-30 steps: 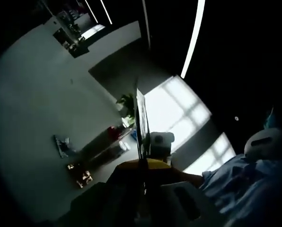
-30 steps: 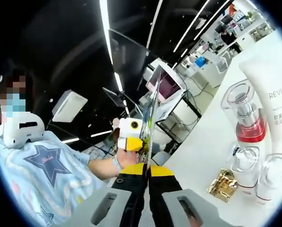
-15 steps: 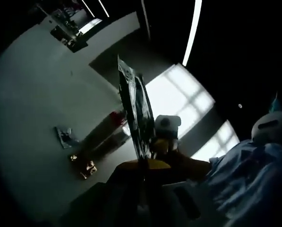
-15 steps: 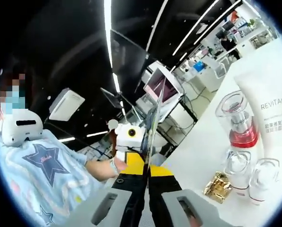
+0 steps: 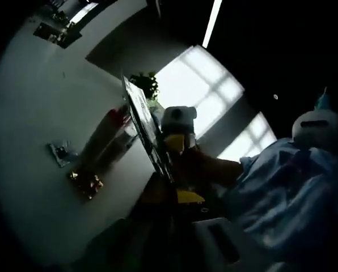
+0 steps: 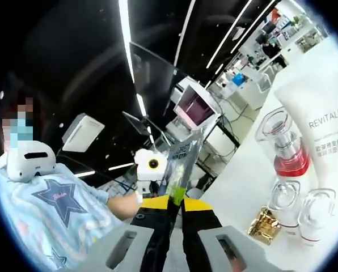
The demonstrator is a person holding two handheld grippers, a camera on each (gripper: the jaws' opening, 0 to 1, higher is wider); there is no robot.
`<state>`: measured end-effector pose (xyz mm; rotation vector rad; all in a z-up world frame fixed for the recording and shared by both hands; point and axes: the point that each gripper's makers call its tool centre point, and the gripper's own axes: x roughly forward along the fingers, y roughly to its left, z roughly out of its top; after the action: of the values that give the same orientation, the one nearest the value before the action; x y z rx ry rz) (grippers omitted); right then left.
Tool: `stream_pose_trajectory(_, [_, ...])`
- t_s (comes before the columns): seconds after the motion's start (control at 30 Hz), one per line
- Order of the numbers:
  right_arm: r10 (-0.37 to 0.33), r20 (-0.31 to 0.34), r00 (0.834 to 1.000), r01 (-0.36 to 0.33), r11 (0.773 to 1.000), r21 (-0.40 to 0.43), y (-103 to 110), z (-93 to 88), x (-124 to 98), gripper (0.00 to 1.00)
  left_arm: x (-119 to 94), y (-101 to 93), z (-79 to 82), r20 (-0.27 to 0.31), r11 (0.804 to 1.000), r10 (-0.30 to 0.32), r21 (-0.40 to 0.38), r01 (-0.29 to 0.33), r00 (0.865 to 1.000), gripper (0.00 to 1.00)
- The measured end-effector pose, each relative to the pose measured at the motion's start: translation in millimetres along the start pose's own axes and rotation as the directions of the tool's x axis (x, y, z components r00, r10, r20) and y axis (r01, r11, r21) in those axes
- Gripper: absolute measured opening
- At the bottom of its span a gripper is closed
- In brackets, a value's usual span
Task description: Arrange the skincare products in the storage area until every visible bottle or jar stands upright without overlapping.
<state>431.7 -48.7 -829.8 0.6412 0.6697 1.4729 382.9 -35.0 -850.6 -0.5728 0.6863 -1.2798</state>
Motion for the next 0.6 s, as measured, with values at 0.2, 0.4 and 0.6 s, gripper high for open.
stream_pose_trajectory(0.2, [-0.002,-0.009,1.000,0.001,0.999,-0.044,4,-3.2,2,0.00,-2,12.5,-7.1,-0.031,0.999,0.044,-0.011,-0.044,0.999,0.00])
stream_pose_trajectory(0.4, [-0.070,-0.007,0.998,0.069,0.996,-0.062,-8,-7.4,9,0.00,-26,30.4,8.4,0.085,0.992,0.128,-0.022,-0.127,0.988,0.00])
stream_pose_trajectory(0.6, [-0.048,-0.076,0.996,0.041,0.995,-0.089,-4,-27.3,26,0.12,-46,30.4,28.1,0.230,0.992,0.121,-0.070,-0.108,0.966,0.00])
